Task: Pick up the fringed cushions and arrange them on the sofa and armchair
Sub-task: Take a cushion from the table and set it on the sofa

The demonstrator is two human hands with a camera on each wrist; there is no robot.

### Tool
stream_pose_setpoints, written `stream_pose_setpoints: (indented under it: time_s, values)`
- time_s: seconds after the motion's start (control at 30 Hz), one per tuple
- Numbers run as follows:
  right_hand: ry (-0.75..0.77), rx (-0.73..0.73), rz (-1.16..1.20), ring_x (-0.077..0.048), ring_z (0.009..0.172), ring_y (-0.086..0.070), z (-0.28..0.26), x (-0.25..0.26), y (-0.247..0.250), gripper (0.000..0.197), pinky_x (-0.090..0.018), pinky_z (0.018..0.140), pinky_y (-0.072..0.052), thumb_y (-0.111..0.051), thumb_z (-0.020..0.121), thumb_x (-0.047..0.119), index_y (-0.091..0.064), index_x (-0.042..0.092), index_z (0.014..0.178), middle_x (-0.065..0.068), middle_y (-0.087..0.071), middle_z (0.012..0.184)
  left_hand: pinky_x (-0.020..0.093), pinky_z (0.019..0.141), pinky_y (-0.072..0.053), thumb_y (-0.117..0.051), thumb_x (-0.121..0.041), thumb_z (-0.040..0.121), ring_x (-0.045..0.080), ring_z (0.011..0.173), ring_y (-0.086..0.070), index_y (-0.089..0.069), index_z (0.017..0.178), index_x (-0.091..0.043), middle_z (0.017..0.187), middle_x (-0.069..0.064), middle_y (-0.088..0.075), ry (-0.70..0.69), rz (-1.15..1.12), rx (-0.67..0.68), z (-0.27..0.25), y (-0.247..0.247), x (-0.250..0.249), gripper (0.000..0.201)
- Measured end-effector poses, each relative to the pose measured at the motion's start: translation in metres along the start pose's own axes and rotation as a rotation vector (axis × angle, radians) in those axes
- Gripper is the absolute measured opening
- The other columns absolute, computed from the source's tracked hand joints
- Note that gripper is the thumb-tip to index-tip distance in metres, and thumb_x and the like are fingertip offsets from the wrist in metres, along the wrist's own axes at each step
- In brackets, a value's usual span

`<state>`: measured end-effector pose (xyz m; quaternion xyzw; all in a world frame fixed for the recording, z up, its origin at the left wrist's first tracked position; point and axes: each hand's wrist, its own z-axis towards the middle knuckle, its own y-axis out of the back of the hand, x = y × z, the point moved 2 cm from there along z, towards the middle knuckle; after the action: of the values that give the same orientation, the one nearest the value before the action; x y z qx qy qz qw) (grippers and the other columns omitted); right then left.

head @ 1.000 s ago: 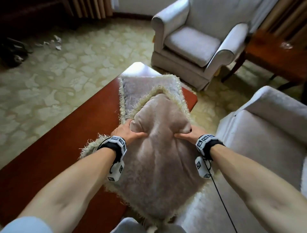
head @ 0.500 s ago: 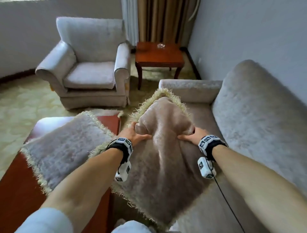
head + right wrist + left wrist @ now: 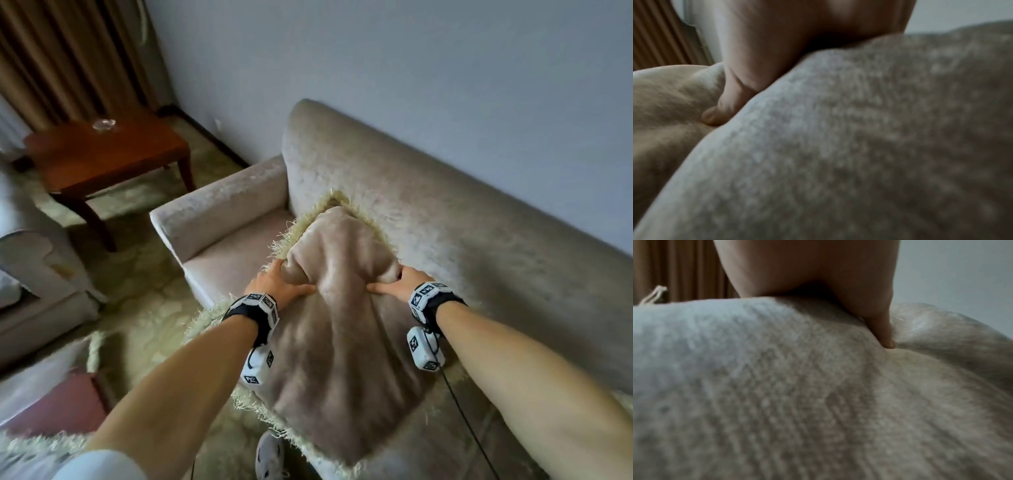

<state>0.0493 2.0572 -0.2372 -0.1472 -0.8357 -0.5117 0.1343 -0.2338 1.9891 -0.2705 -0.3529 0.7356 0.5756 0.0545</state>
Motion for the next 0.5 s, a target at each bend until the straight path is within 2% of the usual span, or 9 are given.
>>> stream_pose_setpoints:
  time_s: [0.13, 0.2, 0.5]
  values:
    - [-0.135, -0.071, 0.112, -0.024, 0.108, -0.061, -0.001, -0.025, 0.012, 0.098, -0.033, 0.089, -0.048, -0.068, 0.051, 0.085, -0.055, 0.029, 0.13, 0.001, -0.064, 0.124, 0.045, 0.093, -0.05, -0.061, -0.094, 0.036, 0.033, 0.113, -0.059, -0.03, 0.137, -0.042, 0.127, 0.009, -0.059, -0.125, 0.078, 0.083, 0.043, -0.003, -0.041, 0.118]
    - [-0.203, -0.098, 0.151, -0.024, 0.109, -0.06, -0.009, -0.041, 0.013, 0.093, -0.031, 0.086, -0.046, -0.07, 0.055, 0.082, -0.055, 0.03, 0.131, 0.003, -0.064, 0.123, 0.045, 0.095, -0.049, -0.061, -0.094, 0.035, 0.032, 0.115, -0.058, -0.029, 0.138, -0.041, 0.128, 0.009, -0.059, -0.2, 0.1, 0.133, 0.057, -0.01, -0.062, 0.121]
    - [-0.477, -0.252, 0.409, -0.023, 0.108, -0.061, -0.06, -0.141, 0.014, 0.075, -0.027, 0.081, -0.04, -0.077, 0.064, 0.069, -0.063, 0.024, 0.121, 0.0, -0.067, 0.12, 0.047, 0.095, -0.05, -0.064, -0.089, 0.045, 0.035, 0.113, -0.059, -0.03, 0.141, -0.033, 0.125, 0.013, -0.061, -0.506, 0.279, 0.28, 0.058, -0.066, -0.171, 0.116]
